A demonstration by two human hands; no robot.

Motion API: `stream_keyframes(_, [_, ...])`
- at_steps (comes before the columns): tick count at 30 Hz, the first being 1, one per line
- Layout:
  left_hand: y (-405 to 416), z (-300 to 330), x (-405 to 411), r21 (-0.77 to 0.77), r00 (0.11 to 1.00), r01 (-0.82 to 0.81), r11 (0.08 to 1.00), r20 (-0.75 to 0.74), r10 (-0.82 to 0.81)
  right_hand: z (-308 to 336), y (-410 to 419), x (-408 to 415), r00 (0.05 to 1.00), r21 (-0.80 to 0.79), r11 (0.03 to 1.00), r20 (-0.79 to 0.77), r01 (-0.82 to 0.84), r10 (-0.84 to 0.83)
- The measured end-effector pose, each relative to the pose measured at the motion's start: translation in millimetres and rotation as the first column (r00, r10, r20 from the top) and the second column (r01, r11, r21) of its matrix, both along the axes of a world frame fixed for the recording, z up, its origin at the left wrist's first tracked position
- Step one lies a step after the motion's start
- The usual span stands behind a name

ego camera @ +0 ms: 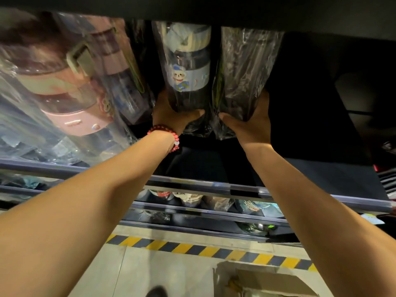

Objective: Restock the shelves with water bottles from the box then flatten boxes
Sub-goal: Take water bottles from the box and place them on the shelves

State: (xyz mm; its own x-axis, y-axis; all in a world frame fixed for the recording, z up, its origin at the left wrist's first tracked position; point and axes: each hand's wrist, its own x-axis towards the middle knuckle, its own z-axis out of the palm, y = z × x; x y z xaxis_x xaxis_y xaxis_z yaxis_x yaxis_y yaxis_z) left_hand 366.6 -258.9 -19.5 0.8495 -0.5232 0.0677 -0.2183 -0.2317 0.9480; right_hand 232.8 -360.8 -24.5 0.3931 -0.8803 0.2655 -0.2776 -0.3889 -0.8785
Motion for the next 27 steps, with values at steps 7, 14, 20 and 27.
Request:
stream_keyframes(7, [17,30,-15,0.18,0.996,0.09,0.979,0.006,-0.093,18,8,-29,0.988,0.151,0.987,-0.135,-0.055,0.075])
stream_keyframes(14, [84,68,-88,0.517,0.922,0.223,0.826,0.164,-0.352,45,81,-137,0.827,-0.069,0.976,-0.545,-0.207,0.137])
stream_keyframes(20, [148,93,-163,0.668,0.64,0.271,0.693,0.413,-0.648,82,171,-225,0.659,-0.192,0.963,-0.752,-0.188,-0.021])
stream_keyframes(27, [206,95,-231,0.811,0.249,0.377,0.448,0.377,-0.892,84,288,-298,0.575,-0.177,0.981,-0.796,0.075,-0.188])
